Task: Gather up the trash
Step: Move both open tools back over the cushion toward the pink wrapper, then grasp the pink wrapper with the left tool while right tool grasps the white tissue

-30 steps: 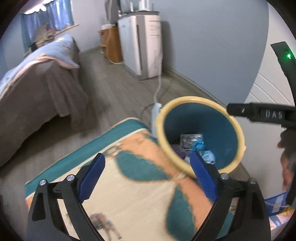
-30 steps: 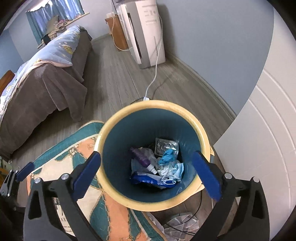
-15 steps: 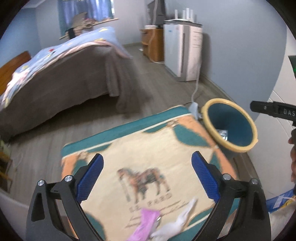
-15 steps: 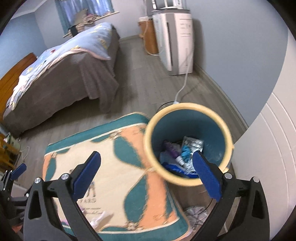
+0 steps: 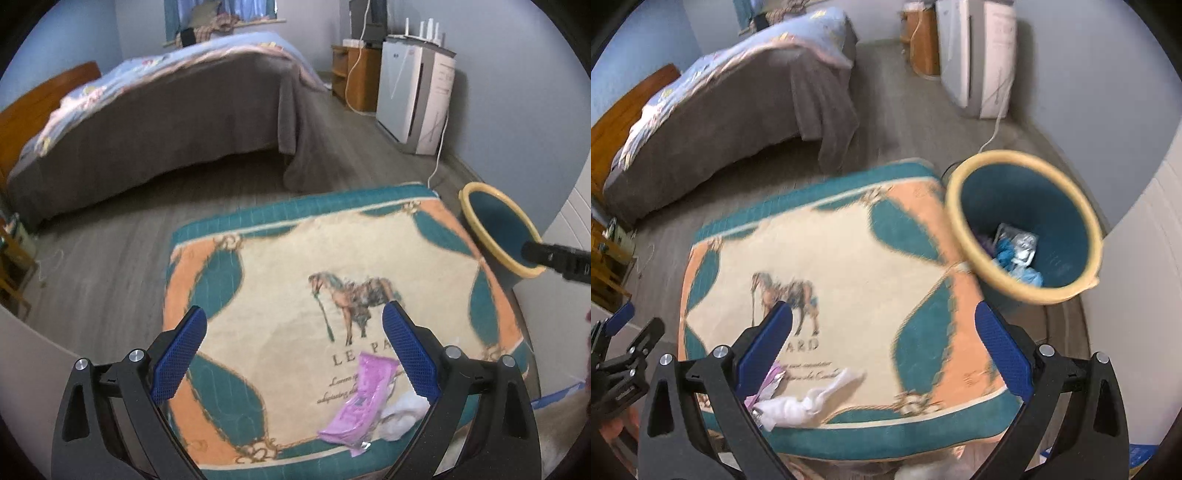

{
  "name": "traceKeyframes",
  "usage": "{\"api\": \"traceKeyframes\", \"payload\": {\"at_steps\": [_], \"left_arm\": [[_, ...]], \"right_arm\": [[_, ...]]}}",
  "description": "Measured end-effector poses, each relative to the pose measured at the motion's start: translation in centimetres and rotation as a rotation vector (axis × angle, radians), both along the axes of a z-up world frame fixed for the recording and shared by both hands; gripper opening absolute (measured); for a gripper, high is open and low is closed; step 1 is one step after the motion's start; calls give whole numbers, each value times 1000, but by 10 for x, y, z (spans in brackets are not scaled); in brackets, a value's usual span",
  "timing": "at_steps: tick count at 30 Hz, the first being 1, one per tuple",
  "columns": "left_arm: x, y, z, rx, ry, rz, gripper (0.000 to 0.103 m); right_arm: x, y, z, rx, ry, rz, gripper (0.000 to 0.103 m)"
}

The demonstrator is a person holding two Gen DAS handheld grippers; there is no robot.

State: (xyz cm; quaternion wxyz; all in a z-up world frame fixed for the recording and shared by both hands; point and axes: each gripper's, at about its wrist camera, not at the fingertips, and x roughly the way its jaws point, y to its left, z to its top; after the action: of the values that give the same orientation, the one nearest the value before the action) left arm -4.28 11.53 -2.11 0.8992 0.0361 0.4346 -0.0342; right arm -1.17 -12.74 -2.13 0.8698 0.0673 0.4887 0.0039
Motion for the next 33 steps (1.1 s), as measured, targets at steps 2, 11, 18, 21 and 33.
{"api": "traceKeyframes", "payload": {"at_steps": [2, 11, 18, 21, 33], "left_arm": [[-1, 5, -8, 4, 13, 5, 95], [0, -10, -50, -12, 153, -108, 94], [-5, -38, -90, -2, 301, -184, 78], [-8, -44, -97, 6, 328, -204, 74], [-13, -46, -112, 34, 399, -213, 50]], "right_arm": [[3, 17, -8, -52, 16, 38, 97], [10, 36, -27, -76, 68, 69, 97], [6, 29, -49, 26, 156, 41, 87], [3, 27, -67, 49, 221, 26, 77], [-12, 50, -108, 59, 336, 75, 52]]}}
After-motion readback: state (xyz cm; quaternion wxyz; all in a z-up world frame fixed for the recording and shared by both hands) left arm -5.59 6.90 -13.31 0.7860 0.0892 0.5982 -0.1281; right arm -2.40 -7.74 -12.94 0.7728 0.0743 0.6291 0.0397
